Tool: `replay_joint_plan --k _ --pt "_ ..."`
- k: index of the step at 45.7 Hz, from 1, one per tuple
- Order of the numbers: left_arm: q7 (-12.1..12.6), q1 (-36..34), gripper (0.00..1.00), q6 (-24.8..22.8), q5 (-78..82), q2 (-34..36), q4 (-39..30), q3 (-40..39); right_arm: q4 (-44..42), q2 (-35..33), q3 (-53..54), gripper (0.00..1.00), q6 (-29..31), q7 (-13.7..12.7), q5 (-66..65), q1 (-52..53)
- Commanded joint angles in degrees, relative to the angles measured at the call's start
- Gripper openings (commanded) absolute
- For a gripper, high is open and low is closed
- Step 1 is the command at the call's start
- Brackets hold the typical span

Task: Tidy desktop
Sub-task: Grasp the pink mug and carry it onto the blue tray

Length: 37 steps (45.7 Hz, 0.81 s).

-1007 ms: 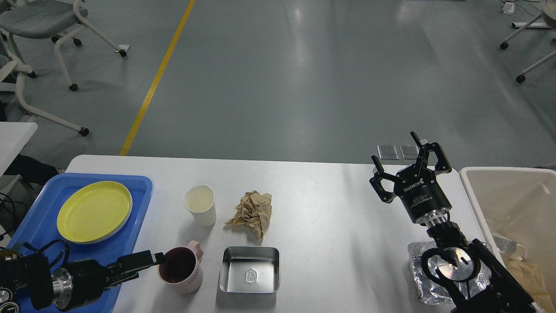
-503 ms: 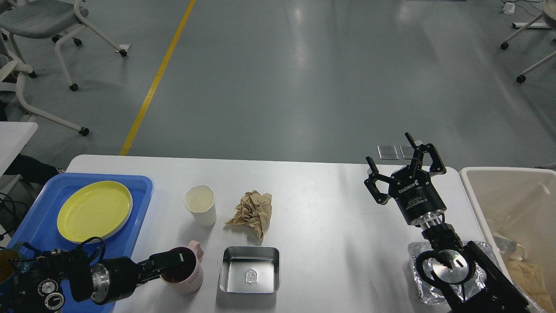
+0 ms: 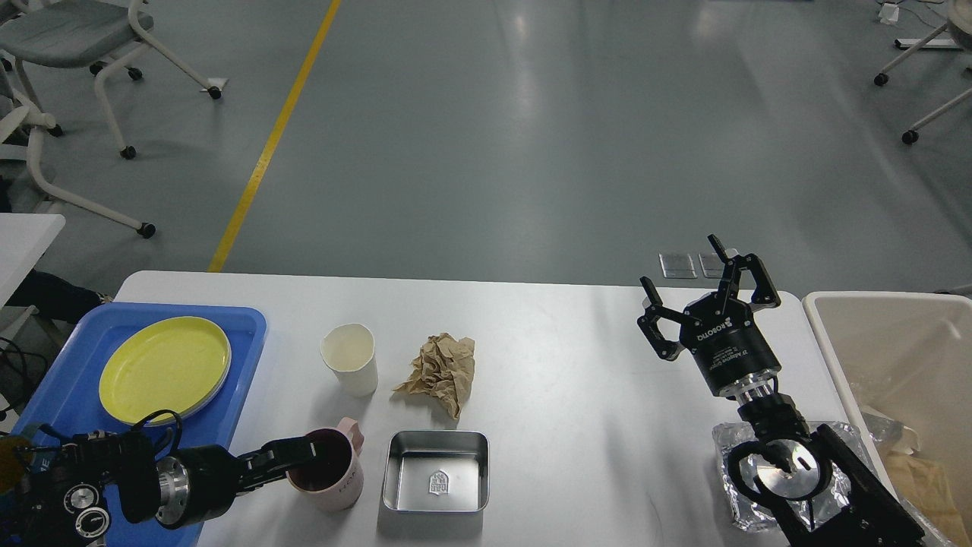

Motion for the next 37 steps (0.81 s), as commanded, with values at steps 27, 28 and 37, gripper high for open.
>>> replay_joint_plan --k 27,28,37 --pt "-0.97 0.12 0.01 -0.51 -0.01 3.77 -0.11 1.32 0.0 0.0 0.09 1.0 -0.09 0.03 0.01 -0.03" --pt "-1.06 0.12 0.01 -0.51 -0.01 4.04 -0.12 1.32 0.0 0.0 0.09 1.0 -0.09 0.03 0.01 -0.03" --pt "-2.82 -0.23 0.0 -1.21 -0.19 6.14 -1.08 1.14 0.0 0.09 0.09 1.0 -0.09 0.03 0.01 0.06"
